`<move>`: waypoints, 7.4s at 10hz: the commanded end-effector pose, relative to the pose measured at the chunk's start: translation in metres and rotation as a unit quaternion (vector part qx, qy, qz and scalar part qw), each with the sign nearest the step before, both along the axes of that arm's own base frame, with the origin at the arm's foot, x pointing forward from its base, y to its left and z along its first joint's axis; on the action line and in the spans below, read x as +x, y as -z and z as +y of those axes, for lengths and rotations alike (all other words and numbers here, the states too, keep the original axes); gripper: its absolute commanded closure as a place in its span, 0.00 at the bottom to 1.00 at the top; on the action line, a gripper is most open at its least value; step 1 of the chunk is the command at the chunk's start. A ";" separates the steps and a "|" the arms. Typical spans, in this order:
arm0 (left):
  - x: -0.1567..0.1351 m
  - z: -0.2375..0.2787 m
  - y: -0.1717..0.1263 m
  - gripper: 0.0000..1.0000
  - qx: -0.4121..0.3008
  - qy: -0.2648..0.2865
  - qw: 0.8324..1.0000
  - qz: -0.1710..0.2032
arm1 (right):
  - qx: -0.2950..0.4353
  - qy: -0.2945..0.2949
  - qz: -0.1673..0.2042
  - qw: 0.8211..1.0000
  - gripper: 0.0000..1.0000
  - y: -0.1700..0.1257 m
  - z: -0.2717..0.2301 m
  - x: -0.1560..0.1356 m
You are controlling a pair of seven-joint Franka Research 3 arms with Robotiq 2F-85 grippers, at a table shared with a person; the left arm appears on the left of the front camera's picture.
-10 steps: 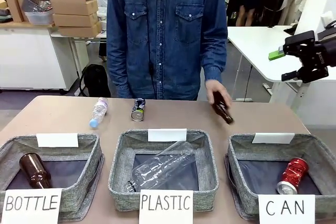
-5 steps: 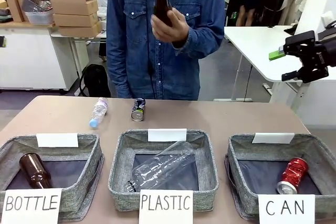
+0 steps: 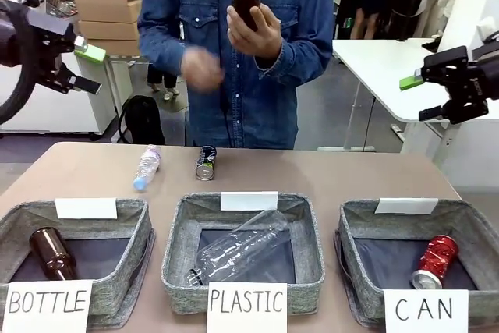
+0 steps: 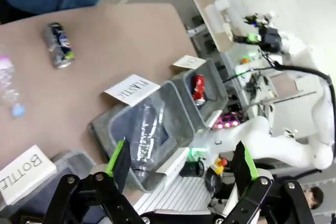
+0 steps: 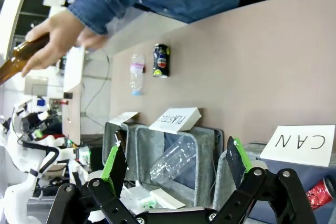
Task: Sort the can waste into the basket.
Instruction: Pick up the can waste from the table and place it in the right Fabric basket.
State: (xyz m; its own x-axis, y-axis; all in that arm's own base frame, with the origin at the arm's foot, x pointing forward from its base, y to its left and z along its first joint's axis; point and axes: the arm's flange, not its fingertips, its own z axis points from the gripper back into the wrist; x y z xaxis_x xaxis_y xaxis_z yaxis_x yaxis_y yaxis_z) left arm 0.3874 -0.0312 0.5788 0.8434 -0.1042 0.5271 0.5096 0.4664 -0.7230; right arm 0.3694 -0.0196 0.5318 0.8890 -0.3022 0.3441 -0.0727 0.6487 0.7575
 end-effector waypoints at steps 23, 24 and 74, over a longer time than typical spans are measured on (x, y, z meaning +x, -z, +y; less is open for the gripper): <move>-0.138 0.233 -0.090 0.00 0.064 -0.224 0.972 0.006 | -0.005 -0.010 -0.006 1.000 0.00 -0.001 -0.004 0.003; -0.113 0.197 -0.084 0.00 0.082 -0.208 0.975 -0.002 | -0.005 -0.010 -0.006 1.000 0.00 -0.001 -0.004 0.003; 0.010 0.077 -0.009 0.00 0.107 -0.126 0.975 0.148 | -0.005 -0.010 -0.006 1.000 0.00 -0.001 -0.004 0.003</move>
